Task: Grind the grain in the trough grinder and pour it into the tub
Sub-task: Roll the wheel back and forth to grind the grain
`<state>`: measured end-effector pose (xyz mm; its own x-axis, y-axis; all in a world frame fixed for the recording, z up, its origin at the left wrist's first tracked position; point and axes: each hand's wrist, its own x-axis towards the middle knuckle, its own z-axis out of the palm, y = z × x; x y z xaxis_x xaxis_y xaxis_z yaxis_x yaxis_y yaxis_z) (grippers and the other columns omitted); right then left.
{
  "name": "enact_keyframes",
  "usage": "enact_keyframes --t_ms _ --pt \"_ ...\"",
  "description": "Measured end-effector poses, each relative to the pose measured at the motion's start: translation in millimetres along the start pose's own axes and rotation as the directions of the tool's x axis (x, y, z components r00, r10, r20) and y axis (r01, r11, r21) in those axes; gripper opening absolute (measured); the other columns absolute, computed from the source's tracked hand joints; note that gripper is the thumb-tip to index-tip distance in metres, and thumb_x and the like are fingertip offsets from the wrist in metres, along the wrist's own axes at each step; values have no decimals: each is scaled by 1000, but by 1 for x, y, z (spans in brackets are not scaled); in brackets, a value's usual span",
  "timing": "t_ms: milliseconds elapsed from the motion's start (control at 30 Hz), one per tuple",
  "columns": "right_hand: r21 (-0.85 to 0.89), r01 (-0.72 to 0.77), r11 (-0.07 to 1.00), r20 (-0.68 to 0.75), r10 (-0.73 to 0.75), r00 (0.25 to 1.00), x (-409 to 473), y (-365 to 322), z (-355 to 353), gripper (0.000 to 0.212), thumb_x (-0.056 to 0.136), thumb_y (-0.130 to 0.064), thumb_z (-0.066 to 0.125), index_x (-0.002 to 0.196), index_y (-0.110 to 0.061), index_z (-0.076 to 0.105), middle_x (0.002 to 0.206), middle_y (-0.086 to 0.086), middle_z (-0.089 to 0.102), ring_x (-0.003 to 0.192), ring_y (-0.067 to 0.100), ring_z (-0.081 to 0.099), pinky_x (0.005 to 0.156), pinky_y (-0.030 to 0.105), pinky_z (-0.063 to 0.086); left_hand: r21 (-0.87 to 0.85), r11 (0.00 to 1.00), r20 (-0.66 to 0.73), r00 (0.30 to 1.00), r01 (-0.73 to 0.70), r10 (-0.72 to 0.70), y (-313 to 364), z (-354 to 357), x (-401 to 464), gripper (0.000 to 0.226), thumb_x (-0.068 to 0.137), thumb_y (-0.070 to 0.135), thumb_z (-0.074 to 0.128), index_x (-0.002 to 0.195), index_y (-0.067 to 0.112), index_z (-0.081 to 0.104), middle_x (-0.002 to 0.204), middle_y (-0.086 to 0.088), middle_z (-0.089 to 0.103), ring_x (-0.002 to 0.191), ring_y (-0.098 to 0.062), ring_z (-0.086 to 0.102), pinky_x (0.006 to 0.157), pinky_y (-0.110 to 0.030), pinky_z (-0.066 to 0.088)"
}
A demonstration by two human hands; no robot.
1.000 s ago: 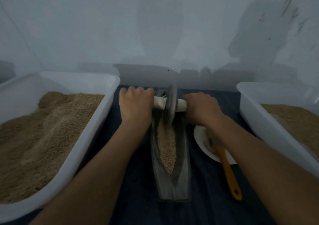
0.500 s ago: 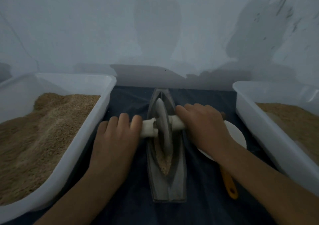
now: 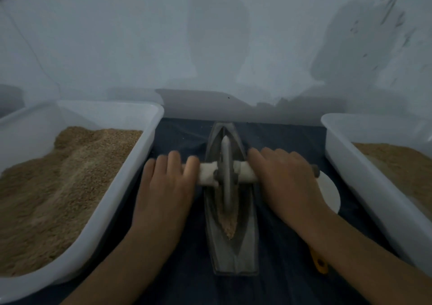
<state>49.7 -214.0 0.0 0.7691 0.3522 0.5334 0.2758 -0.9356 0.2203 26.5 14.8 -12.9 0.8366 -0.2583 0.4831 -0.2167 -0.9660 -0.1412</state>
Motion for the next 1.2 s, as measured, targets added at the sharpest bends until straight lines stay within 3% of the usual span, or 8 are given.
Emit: enact_keyframes --t_ms 67,167,367,467,667,833,1033,1200 --pt "-12 52 999 -137 -53 989 -17 -6 -8 23 74 -10 56 94 -20 50 77 1 51 65 17 32 62 34 23 11 998 -60 997 -54 54 -4 2 -19 35 80 7 56 115 9 54 95 -15 51 82 -34 49 76 -47 41" --pt "-11 68 998 -148 -69 987 -17 -2 -4 22 72 -9 55 91 -19 50 72 2 50 61 18 30 59 32 20 19 999 -35 999 -38 39 -5 2 -8 31 79 6 54 109 12 52 94 -11 51 82 -32 49 76 -43 39" --pt "47 -147 988 339 123 933 70 28 29 30 69 -41 76 88 -36 54 77 -6 57 64 19 45 59 33 33 -17 998 91 994 55 -53 -3 23 77 52 79 13 73 120 19 41 115 -6 55 108 -30 53 92 -41 39" --pt "78 -184 980 418 136 898 90 35 36 27 67 -41 76 86 -36 59 83 -5 61 62 14 46 57 30 33 -12 996 112 990 92 -90 0 25 99 53 80 15 74 121 19 41 117 -9 56 113 -33 53 96 -44 38" --pt "26 -95 995 161 90 983 24 9 12 33 77 -30 75 94 -29 47 82 -3 61 68 24 58 57 33 33 -22 999 48 998 42 -41 3 10 26 45 83 8 62 124 15 46 110 -10 52 100 -31 51 90 -43 41" --pt "-62 0 998 -77 -5 997 -19 -9 -10 33 68 -9 72 91 -20 51 70 2 51 56 20 39 56 32 25 -5 999 -59 997 -40 40 -3 8 -16 38 81 3 59 118 8 57 101 -14 53 88 -35 51 80 -48 43" --pt "0 -149 989 245 144 959 43 16 19 33 73 -36 74 81 -35 42 63 -12 34 56 17 34 56 30 27 -17 999 58 998 35 -34 -4 23 52 47 80 12 73 118 20 46 110 -5 56 102 -29 54 88 -40 41" --pt "106 -185 977 502 108 858 98 41 38 18 69 -36 73 81 -28 63 78 -2 64 63 15 56 52 26 37 -30 994 69 992 104 -101 -2 31 102 42 81 18 76 110 21 46 104 -4 60 101 -30 58 85 -42 40"
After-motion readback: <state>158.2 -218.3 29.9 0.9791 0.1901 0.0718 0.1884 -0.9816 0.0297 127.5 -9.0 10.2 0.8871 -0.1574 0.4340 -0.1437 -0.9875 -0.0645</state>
